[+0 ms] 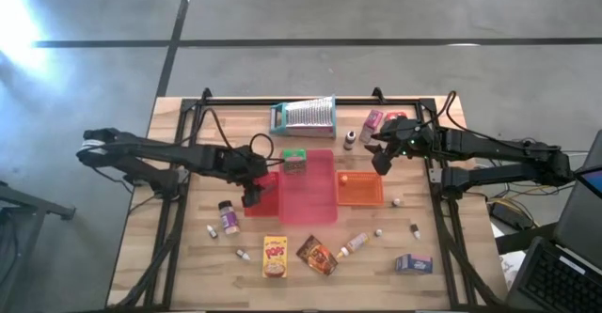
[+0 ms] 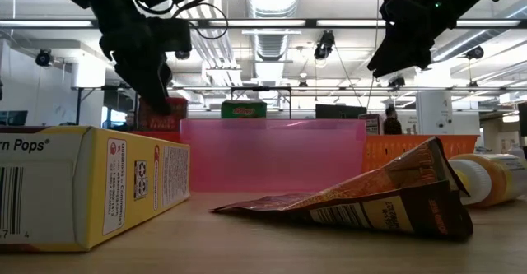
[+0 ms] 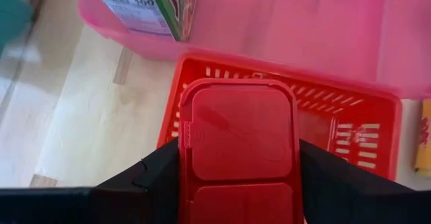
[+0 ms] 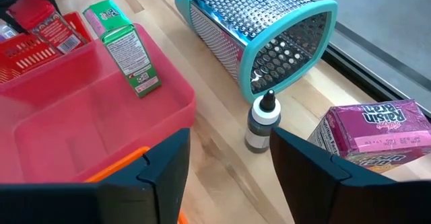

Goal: Pick & Place Kitchen Items
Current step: Put the red spice can into the red bin

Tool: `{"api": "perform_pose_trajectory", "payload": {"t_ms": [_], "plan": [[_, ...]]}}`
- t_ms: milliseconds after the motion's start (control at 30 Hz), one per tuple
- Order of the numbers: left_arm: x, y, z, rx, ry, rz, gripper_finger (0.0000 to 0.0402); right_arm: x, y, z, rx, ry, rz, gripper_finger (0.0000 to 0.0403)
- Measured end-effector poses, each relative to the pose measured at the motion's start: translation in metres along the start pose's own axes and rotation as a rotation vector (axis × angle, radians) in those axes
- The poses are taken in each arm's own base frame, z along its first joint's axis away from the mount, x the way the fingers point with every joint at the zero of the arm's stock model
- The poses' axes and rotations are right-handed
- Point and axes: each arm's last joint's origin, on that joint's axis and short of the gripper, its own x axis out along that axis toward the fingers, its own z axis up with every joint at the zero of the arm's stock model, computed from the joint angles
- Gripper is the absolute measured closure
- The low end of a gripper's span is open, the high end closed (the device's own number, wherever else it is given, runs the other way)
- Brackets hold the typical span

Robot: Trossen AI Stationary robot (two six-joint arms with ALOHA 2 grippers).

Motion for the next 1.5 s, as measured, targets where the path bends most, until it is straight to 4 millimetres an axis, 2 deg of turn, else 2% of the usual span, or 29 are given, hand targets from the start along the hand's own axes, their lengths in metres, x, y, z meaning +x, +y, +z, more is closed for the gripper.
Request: {"api": "perform_pose_trajectory", "payload": {"t_ms": [367,533,800,1233,1500], "plan": [[0.008,0.001,-0.002,0.097,-0.051,-0.009,0.0173,0.000,0.000,0.000,0.000,-0.002,0.001,0.0213],[0.014,0.002,-0.007,0.125,-0.073,-0.014,0.0163,0.000,0.000,0.000,0.000,-0.002,0.001,0.0229],[0.019,0.002,-0.011,0.158,-0.086,-0.018,0.0172,0.000,0.000,0.000,0.000,-0.002,0.000,0.0254],[0.040,0.000,-0.013,0.247,-0.031,-0.007,0.0165,0.000,0.000,0.000,0.000,-0.003,0.000,0.0299],[0.038,0.000,-0.010,0.247,-0.060,-0.011,0.0163,0.000,0.000,0.000,-0.004,-0.004,0.000,0.0331]]}}
